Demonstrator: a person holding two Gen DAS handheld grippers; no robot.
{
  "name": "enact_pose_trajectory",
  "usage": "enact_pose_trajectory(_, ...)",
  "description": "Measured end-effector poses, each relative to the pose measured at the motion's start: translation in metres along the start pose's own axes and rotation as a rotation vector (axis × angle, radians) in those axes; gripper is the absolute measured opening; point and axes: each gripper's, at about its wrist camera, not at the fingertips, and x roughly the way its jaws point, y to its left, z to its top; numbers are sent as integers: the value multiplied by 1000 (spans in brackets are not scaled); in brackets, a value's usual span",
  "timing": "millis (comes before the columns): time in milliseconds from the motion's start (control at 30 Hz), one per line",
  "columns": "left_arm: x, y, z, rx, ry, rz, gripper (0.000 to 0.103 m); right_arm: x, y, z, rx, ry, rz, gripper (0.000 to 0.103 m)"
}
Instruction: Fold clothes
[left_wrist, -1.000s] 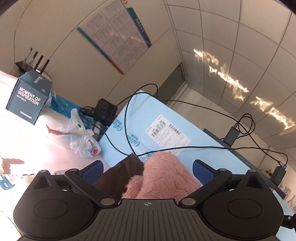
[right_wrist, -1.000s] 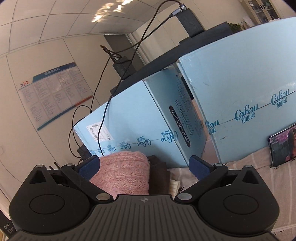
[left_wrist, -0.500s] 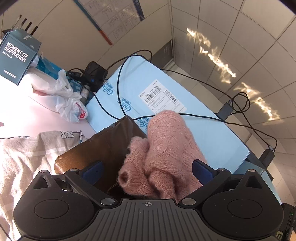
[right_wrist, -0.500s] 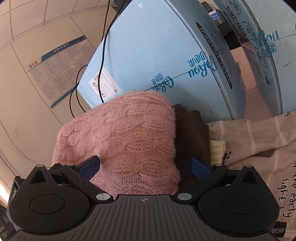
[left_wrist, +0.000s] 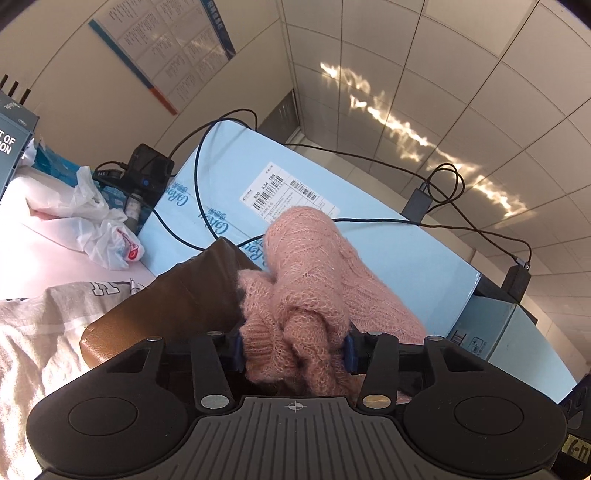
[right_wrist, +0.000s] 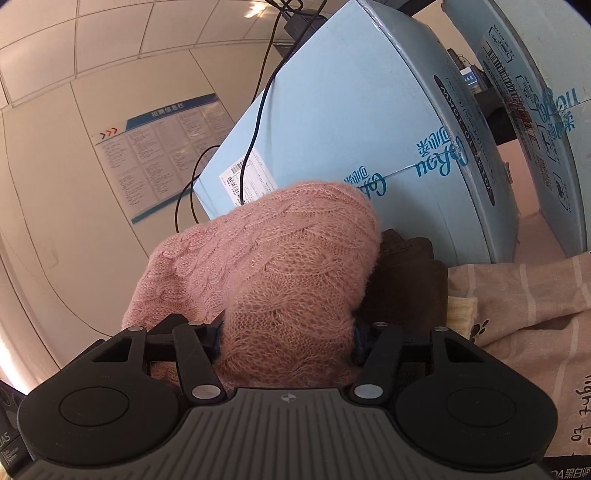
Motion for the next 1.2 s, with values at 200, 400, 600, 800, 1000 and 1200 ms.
enact_pose_trajectory(200, -23, -15, 9, 30, -111, -64, 37, -28, 36, 6, -88, -102, 63, 44)
enact_pose_trajectory(400, -65, -47, 11, 64, -195, -155, 37, -83, 75, 18, -32, -187, 39, 44)
enact_pose_trajectory(600, -107, -86, -6, 89, -125, -172, 37, -149, 84, 13, 4, -156, -39, 44)
enact_pose_trajectory(800, -121, -119, -30, 107, -1, -170, 37, -201, 68, -2, 47, -123, -107, 44)
enact_pose_trajectory(1000, -116, -154, -59, 123, 123, -190, 37, -250, 24, -7, 132, -81, -162, 45)
enact_pose_trajectory(1200, -92, -187, -88, 164, 257, -205, 38, -286, -18, -5, 179, -59, -235, 46)
